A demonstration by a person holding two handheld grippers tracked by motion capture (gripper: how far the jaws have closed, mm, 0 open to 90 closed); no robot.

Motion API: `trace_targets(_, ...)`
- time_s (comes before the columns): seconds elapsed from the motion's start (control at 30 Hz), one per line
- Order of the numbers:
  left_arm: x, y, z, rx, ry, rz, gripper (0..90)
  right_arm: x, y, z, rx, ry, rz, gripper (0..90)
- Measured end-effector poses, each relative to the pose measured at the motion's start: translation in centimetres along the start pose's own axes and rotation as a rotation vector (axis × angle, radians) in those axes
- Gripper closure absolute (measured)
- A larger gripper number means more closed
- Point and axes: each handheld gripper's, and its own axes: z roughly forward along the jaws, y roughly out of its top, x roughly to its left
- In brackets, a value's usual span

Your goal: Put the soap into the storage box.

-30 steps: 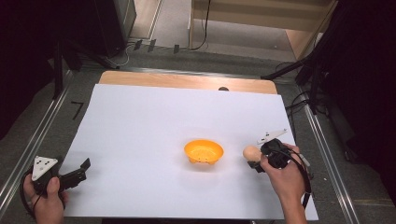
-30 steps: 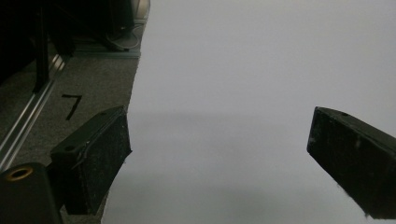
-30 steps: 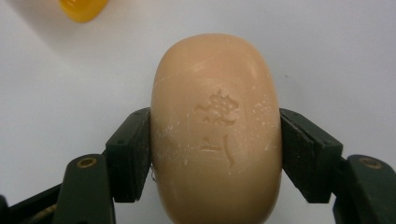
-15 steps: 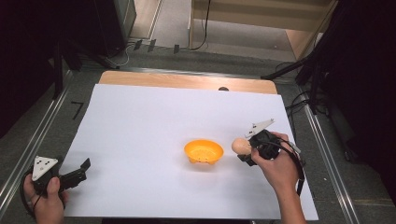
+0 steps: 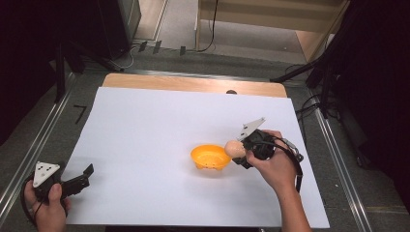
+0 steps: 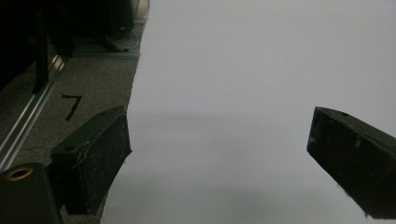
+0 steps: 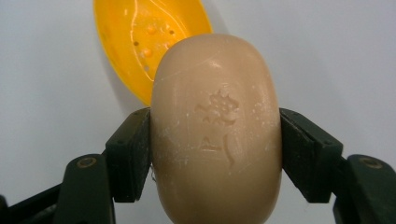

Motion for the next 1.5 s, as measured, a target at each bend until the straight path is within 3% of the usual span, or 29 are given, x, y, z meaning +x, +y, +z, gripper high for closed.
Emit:
trace_targets(0.53,0.0,0.0,0.0,-0.003,0.000,0.001,6.5,0.6,2.6,1.4,-0.035,0.051,-0.108,32.3)
trace_targets(0.83,0.0,0.0,0.0,-0.004,-0.001,0.001,6.5,0.9,4.0,2.7,-0.018,0.093,-0.169,32.3)
trace_targets(1.5,0.0,0.0,0.0,-0.004,-0.001,0.000,6.5,1.2,5.4,5.1,0.014,0.167,-0.239,32.2)
